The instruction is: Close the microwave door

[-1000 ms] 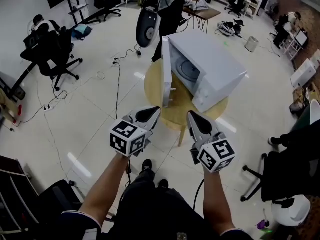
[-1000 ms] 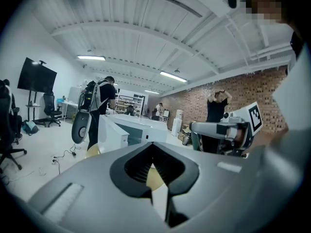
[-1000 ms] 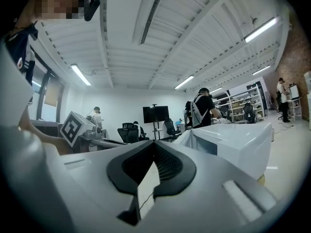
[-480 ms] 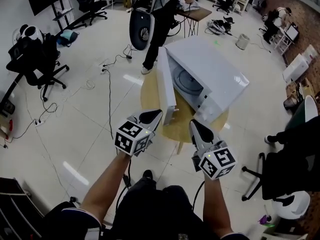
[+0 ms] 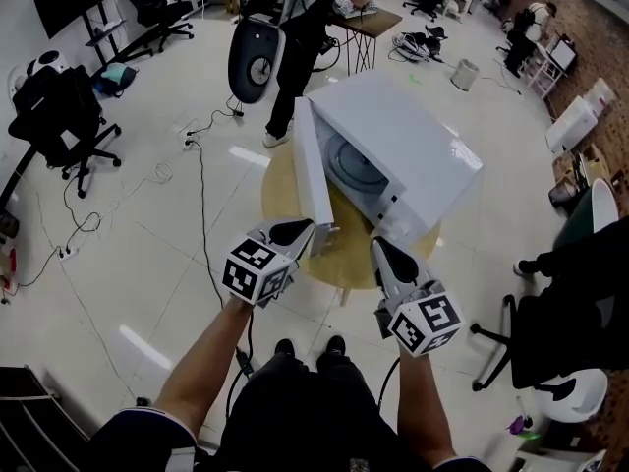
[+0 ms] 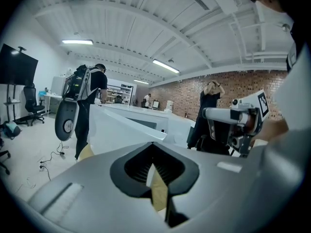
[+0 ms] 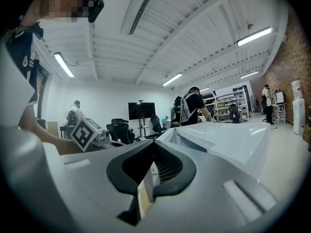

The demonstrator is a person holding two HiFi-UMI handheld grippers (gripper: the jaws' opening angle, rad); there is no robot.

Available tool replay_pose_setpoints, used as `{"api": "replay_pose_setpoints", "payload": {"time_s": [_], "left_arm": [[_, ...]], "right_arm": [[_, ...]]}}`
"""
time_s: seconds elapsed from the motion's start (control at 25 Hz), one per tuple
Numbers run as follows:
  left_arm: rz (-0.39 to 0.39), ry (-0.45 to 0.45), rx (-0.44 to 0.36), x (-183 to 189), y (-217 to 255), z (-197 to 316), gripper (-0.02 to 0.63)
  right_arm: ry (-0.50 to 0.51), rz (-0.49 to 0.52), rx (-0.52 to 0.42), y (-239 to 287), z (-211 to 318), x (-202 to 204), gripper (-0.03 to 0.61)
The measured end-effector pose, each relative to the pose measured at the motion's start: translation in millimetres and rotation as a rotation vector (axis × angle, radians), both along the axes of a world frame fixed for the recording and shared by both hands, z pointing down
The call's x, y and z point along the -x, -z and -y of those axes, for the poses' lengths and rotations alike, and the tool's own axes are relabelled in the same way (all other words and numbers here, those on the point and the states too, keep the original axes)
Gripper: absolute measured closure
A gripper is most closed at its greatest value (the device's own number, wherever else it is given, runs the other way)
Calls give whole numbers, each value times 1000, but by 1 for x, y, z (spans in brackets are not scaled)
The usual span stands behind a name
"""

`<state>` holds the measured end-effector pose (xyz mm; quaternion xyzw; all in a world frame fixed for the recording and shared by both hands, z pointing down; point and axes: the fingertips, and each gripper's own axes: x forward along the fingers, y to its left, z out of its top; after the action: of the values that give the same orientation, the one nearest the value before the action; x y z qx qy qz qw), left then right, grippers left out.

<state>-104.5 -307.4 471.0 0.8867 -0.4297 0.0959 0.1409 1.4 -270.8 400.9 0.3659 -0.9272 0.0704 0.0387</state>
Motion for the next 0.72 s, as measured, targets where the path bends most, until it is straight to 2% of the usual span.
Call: {"api": "replay_pose_setpoints", "payload": {"time_s": [0.28, 0.72], "left_arm": [[3, 12, -5, -12, 1, 10, 601], [17, -37, -9, -52, 2, 29, 602]], "right_arm": [[6, 0, -12, 4, 10, -17, 577], [-41, 2, -26, 8, 21, -50, 577]]}}
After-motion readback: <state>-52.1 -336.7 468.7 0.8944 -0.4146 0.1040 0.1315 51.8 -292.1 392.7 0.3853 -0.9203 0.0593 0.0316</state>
